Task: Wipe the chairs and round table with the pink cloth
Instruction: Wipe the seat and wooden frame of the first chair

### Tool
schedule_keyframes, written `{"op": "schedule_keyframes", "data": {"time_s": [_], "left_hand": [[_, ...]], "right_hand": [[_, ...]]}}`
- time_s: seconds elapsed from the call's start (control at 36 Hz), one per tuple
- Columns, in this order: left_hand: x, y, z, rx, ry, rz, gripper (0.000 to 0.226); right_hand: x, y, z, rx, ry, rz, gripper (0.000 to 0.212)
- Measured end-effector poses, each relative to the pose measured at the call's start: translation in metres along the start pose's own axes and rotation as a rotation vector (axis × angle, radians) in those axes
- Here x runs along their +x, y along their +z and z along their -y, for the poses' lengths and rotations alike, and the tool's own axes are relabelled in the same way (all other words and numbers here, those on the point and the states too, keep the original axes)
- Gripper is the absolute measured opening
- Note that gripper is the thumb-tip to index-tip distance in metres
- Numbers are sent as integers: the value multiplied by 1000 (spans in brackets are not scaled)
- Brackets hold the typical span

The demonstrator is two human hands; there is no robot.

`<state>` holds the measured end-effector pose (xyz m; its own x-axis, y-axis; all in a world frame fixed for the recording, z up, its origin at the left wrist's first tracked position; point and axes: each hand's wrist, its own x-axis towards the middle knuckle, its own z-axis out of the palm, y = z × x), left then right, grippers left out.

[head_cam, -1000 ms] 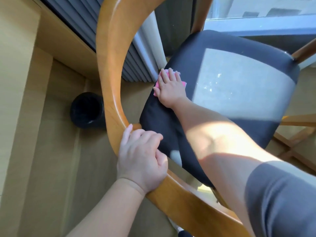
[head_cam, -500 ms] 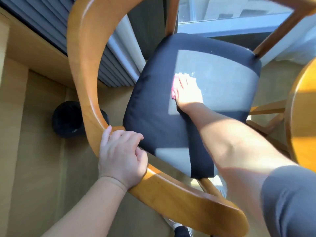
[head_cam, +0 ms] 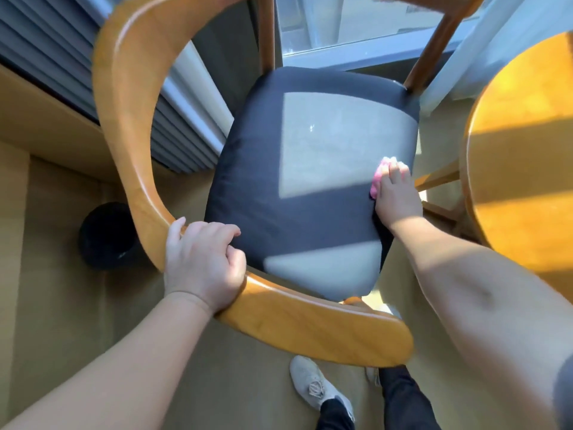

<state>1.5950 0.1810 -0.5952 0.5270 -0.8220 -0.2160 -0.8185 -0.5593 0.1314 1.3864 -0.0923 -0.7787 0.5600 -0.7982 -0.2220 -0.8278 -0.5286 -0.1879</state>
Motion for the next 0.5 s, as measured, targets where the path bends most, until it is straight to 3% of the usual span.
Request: {"op": "schedule_keyframes", "data": {"time_s": [0.06,0.14,0.25,0.39,0.5], "left_hand": [[0,2,1,-5,5,-27,30],[-1,2,0,-4,2,-44,32],[-3,-3,-7,-3,-21,-19,25],[-13,-40,-45,-192,-30,-58,29],[-31,-88,-93,-247,127,-62,30]], "right_hand": [[-9,-3,-8,73,109,27,50],[-20,-20,-15,189,265,57,21],[-36,-62,-8,278,255,128,37],[-70,-148,25,417,68,6,33],[-104,-210,47,483,137,39,41]]}}
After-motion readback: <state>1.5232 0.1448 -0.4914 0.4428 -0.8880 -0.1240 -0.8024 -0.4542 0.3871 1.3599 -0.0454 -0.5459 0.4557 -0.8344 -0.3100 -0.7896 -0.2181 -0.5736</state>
